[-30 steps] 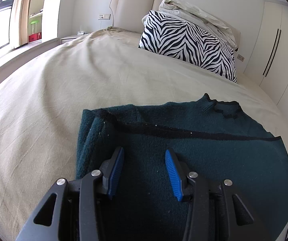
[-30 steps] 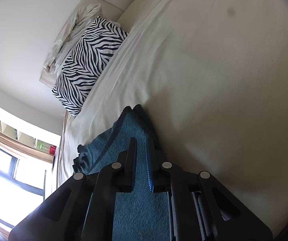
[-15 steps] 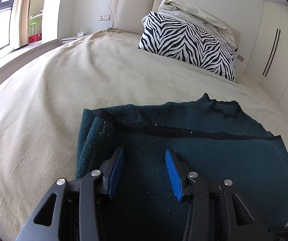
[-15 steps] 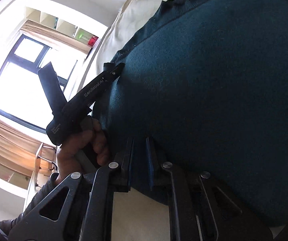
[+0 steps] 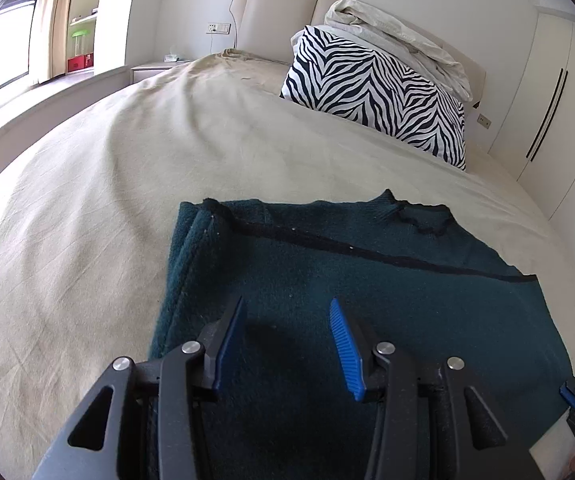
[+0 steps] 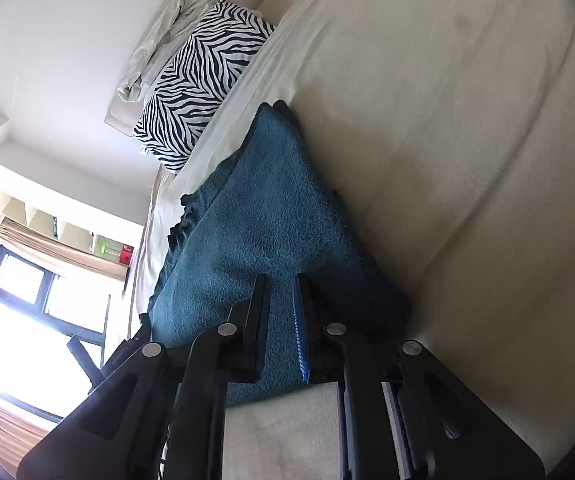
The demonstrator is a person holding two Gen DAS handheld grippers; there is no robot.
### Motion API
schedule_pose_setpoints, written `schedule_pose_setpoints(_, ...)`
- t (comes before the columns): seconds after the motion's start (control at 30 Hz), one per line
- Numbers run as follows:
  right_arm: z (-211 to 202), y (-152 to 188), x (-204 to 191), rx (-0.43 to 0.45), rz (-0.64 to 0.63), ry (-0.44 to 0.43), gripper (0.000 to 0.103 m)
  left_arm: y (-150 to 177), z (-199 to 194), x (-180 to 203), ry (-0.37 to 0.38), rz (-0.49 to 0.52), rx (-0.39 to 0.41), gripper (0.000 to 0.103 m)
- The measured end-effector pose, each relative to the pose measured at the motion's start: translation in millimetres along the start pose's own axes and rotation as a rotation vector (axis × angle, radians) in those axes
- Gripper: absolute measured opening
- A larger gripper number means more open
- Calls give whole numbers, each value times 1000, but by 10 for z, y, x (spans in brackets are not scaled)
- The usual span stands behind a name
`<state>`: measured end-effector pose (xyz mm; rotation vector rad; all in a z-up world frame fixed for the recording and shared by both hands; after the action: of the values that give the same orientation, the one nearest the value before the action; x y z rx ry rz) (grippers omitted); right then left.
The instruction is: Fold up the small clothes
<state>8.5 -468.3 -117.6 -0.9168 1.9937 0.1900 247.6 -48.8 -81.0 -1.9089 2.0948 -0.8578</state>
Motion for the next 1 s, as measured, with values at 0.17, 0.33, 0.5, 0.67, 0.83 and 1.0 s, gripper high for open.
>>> schedule_pose_setpoints(0.17, 409, 350, -797, -160, -175, -107, 15, 458, -247, 755, 118, 167, -43, 49)
schedule_pose_setpoints(0.33, 867, 530, -934, -293, -233, -40, 16, 619, 10, 318, 111, 53, -144, 26)
schedule_pose_setpoints(0.5, 516, 235, -11, -158, 77, -154, 15, 695, -171, -218, 149, 2, -142, 21)
schedule_pose_setpoints(0.67, -273, 49, 524, 29, 186, -155, 15, 805, -280, -624, 254, -95, -135, 14)
schedule_pose_setpoints(0.83, -992, 141, 754, 141, 228, -103, 40, 922, -567, -797, 189, -218, -94, 36)
schedule_pose_setpoints(1.0, -1078, 308, 572, 92, 201, -149, 55, 862, -816, -452, 197, -165, -21, 63)
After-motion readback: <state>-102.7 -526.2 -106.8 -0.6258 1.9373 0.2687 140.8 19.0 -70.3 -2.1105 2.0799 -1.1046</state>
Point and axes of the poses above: each gripper's, at about its wrist camera, not at the fingertips, and z roughly the way its jaws point, x to its right, y to its underside, the point moved 3 cm from there along z, roughly the way its jaws point, and after that the axes turned 12 degrees about -x, right-handed, at the moved point
